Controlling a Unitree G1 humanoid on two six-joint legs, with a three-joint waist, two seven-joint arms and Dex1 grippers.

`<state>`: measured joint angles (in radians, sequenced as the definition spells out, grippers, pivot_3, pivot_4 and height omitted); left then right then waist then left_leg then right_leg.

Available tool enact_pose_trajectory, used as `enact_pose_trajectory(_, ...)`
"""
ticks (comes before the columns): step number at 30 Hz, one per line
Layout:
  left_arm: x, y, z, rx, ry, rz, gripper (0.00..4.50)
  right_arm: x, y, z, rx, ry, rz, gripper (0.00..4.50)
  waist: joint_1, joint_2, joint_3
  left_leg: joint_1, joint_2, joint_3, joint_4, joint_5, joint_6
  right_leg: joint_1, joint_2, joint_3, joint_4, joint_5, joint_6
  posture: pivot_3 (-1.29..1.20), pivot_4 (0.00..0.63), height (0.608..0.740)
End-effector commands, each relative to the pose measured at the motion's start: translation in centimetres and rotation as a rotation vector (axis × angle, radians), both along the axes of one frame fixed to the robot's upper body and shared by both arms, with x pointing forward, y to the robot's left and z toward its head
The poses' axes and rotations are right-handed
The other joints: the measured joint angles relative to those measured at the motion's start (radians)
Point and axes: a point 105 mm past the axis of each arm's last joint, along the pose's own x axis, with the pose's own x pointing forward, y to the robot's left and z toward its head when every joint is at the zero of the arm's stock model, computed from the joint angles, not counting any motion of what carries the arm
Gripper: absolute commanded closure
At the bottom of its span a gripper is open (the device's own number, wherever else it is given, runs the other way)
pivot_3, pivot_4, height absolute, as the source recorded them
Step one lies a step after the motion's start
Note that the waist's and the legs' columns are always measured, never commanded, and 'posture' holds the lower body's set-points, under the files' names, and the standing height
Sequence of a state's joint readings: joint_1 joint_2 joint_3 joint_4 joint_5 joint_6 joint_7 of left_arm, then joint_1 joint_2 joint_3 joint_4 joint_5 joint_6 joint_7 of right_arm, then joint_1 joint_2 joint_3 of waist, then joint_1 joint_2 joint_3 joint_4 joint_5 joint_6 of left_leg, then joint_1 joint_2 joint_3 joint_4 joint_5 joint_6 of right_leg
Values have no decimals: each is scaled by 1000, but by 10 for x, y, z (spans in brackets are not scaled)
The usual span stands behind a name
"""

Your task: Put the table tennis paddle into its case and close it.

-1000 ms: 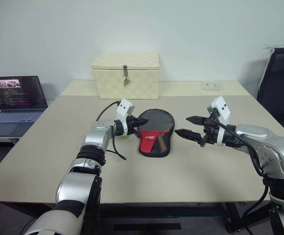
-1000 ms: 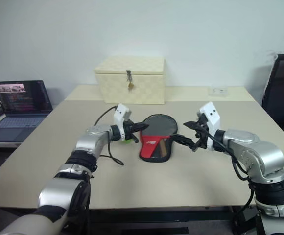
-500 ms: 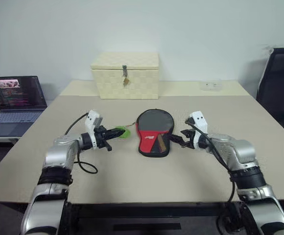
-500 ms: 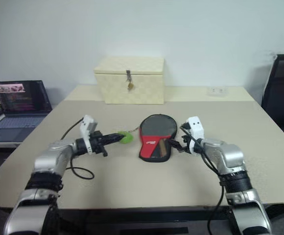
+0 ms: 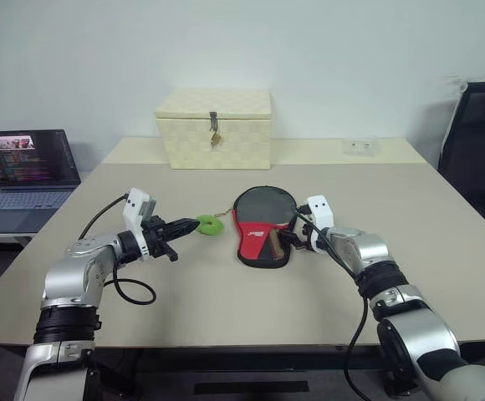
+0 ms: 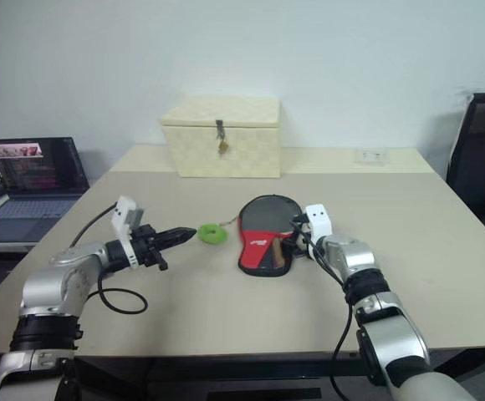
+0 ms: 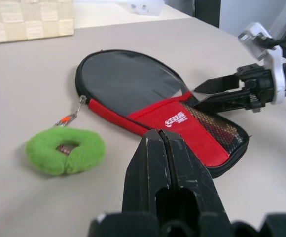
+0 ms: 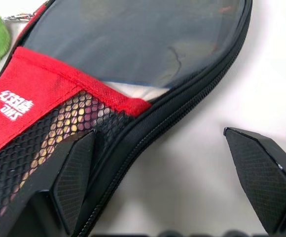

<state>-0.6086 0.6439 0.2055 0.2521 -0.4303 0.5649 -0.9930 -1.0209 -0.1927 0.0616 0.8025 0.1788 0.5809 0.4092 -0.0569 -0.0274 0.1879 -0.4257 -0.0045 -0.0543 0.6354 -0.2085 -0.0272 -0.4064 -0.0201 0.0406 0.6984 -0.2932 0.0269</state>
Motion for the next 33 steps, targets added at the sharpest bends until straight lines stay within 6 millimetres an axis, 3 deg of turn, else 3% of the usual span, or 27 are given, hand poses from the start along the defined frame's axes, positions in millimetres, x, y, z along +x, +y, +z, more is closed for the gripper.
enact_pose_trajectory(1,-4,1,17,3,-63,0,4479,2,15,4,-5,-10,50,0,-3,0,0,0,0,0,0,0,0,0,0,0,0,0,0,0,150,740)
enact_pose_trajectory(11,-4,-1,19,9,-69,7,4479,-7,50,-16,-6,87,147,0,-30,0,0,5,1,2,-1,0,0,2,0,2,1,0,0,0,150,740)
enact_pose_trajectory(14,-5,1,18,20,-65,12,4500,-10,59,-19,33,118,155,606,-35,-1,0,8,2,4,-3,0,0,3,0,4,2,0,-1,0,150,740)
enact_pose_trajectory(26,-19,12,11,28,-21,2,4500,-12,70,-9,193,182,156,4412,-37,0,-1,10,6,5,-5,0,0,3,1,4,2,2,-3,0,150,740)
enact_pose_trajectory(33,-29,28,4,30,12,44,4500,-9,67,3,216,157,154,4461,-36,0,-1,10,6,5,-6,0,0,2,1,3,1,2,-3,0,150,740)
